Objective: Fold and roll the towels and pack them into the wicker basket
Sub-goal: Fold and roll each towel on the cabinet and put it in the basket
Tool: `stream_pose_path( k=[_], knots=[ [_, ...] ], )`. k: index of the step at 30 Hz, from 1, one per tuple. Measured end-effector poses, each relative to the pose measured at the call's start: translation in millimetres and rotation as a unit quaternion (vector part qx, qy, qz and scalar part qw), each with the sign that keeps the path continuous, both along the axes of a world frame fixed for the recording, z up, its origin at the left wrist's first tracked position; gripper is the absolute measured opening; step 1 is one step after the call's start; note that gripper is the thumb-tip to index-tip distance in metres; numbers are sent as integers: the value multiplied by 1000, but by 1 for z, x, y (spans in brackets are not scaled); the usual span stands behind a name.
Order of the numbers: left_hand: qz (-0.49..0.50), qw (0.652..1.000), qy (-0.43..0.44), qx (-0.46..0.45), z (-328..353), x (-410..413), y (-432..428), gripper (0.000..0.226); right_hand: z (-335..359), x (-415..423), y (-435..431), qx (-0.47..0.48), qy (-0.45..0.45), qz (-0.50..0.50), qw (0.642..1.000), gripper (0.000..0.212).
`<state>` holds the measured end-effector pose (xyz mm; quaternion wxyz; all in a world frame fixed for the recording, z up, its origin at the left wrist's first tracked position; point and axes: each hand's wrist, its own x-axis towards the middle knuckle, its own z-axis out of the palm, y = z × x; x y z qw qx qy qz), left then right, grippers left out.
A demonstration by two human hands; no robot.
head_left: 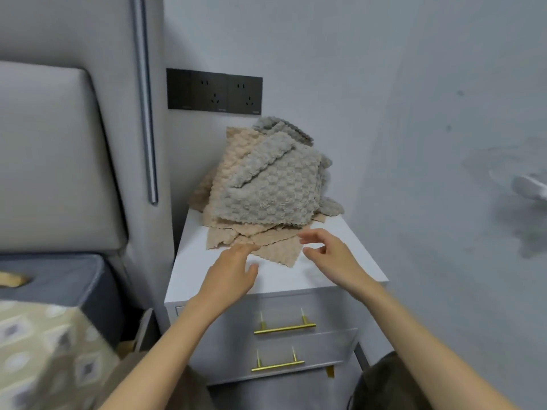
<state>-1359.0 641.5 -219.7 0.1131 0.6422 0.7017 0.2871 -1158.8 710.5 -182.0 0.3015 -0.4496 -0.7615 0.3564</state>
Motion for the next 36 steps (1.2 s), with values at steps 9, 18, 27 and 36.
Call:
stream_pose_path(
  k=[9, 18, 27, 36],
  knots=[
    [-13, 994, 93, 62, -30, 1, 68, 48, -72, -30, 61, 121, -198, 54, 971, 30],
    [-33, 971, 210, 110, -30, -3, 125, 59, -67, -23, 79, 170, -236, 18, 956, 22],
    [16, 966, 199, 164, -16, 2, 139, 49, -52, -2, 101, -13, -69, -47, 996, 23],
    [34, 968, 169, 181, -12, 5, 140, 52, -41, -38, 127, -241, 235, -131, 932, 16]
  ],
)
